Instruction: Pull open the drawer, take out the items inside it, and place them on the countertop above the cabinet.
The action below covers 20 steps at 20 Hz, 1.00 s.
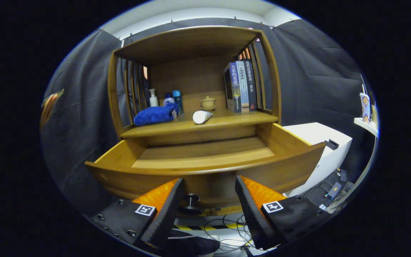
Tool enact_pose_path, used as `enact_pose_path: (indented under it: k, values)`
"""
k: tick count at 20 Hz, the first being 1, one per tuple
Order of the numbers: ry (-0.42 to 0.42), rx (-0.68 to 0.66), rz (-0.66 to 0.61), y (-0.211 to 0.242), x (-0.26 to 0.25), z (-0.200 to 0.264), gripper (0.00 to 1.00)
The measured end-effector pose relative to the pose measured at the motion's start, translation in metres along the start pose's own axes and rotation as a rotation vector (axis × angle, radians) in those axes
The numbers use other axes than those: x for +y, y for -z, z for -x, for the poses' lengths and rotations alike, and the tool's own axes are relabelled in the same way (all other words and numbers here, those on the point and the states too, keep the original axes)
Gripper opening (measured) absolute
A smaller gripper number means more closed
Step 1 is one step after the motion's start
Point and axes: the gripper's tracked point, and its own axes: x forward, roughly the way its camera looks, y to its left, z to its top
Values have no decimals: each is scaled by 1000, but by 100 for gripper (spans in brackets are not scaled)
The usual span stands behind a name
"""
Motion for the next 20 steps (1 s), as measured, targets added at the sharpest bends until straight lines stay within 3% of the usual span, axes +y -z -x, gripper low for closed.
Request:
enact_pose_path:
  k: [4, 9, 16, 20]
  values:
    - [1, -109, 12, -63, -7, 9, 94]
    - [6, -162, 66, -123, -10, -21, 94]
    - [-50, -66, 115, -140, 21, -99, 95]
    - [-20, -24, 172, -145, 26, -140, 99]
